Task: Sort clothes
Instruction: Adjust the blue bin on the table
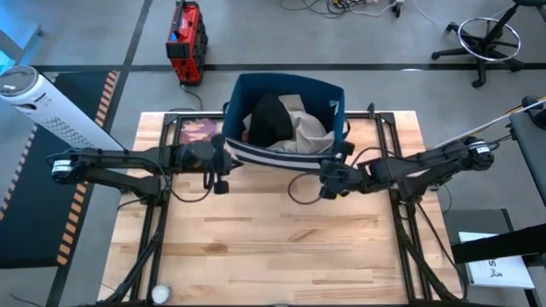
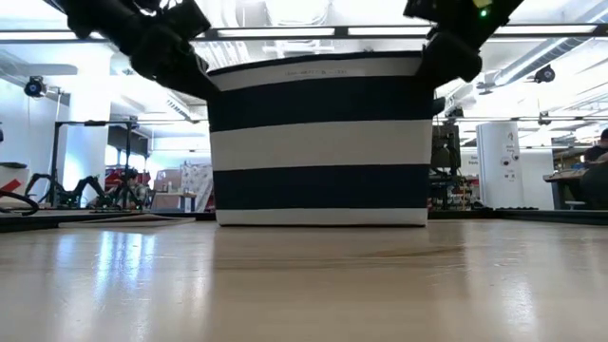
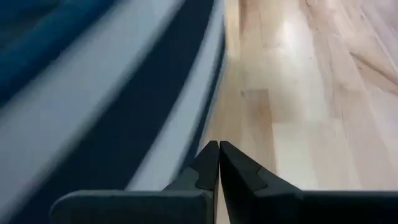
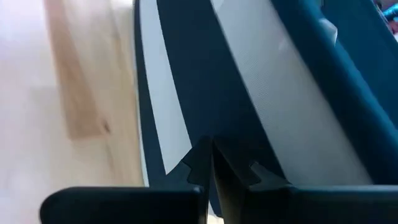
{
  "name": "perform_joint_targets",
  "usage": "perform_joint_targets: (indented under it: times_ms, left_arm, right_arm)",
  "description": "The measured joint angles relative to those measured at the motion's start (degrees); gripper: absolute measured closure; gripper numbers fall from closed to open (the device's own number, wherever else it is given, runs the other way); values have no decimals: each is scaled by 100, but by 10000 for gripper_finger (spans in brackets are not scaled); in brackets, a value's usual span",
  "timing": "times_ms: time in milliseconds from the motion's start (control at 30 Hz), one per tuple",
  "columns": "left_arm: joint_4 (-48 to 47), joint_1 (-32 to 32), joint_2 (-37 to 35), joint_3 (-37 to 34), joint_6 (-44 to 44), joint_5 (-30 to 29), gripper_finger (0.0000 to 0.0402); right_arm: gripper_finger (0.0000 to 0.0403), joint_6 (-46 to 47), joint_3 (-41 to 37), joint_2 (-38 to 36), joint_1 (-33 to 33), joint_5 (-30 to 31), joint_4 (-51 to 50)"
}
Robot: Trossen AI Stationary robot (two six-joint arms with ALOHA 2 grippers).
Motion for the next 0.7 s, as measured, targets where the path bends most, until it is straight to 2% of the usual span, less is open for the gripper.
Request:
perform_joint_targets:
  times_ms: [433, 700]
  left_arm:
    - [-72, 14, -205, 67, -84, 73, 401]
    - [-84, 12, -410, 67, -169, 71, 402]
  right_arm:
    - [401, -21, -19, -160, -548, 581, -640]
    - [401, 40, -22, -930, -555, 582, -838]
